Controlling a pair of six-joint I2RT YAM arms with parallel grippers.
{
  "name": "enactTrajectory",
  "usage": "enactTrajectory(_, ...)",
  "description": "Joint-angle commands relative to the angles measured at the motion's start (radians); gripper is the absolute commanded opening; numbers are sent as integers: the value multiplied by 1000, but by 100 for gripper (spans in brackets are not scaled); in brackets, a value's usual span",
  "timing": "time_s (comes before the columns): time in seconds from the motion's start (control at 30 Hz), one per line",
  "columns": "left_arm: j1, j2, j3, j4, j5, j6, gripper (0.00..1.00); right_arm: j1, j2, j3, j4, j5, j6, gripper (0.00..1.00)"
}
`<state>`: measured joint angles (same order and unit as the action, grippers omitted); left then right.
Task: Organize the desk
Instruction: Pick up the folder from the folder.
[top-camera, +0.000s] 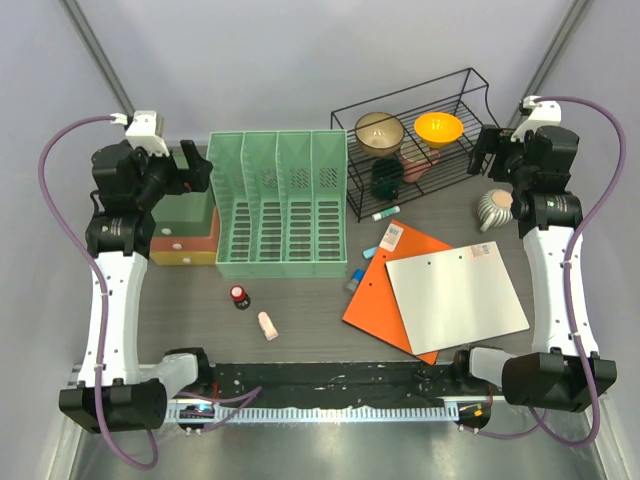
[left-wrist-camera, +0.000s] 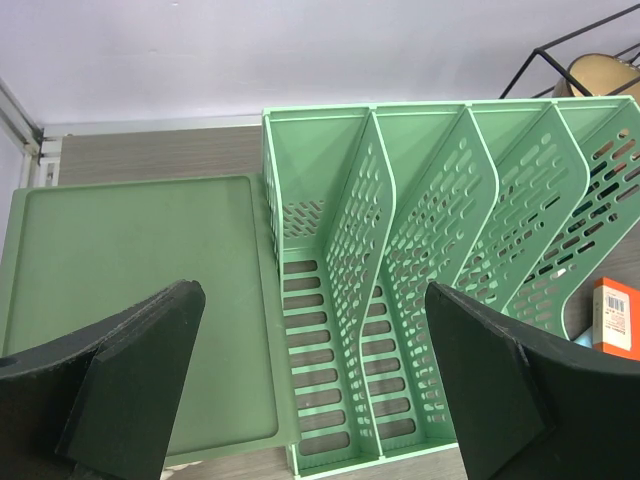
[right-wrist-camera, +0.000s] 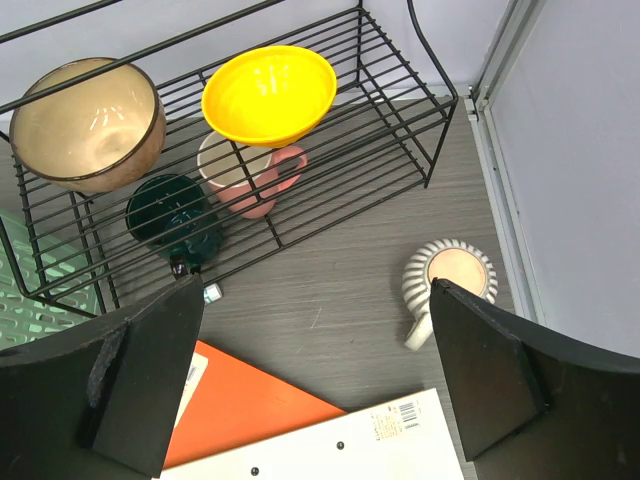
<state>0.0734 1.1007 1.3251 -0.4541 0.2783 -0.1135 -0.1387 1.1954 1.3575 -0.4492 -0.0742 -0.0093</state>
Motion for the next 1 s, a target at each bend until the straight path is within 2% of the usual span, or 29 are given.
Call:
enactTrajectory(0.0,5,-27,-1,31,10,18,100,-1,-23,-1,41,-10,-3,100)
enactTrajectory(0.8,5,-38,-1,22,7,38,100,-1,-31,12,35,-39,-1,100)
enactTrajectory(0.97,5,-42,20,-29,36,87,100,-1,-28,49,-75,-38,-30,100)
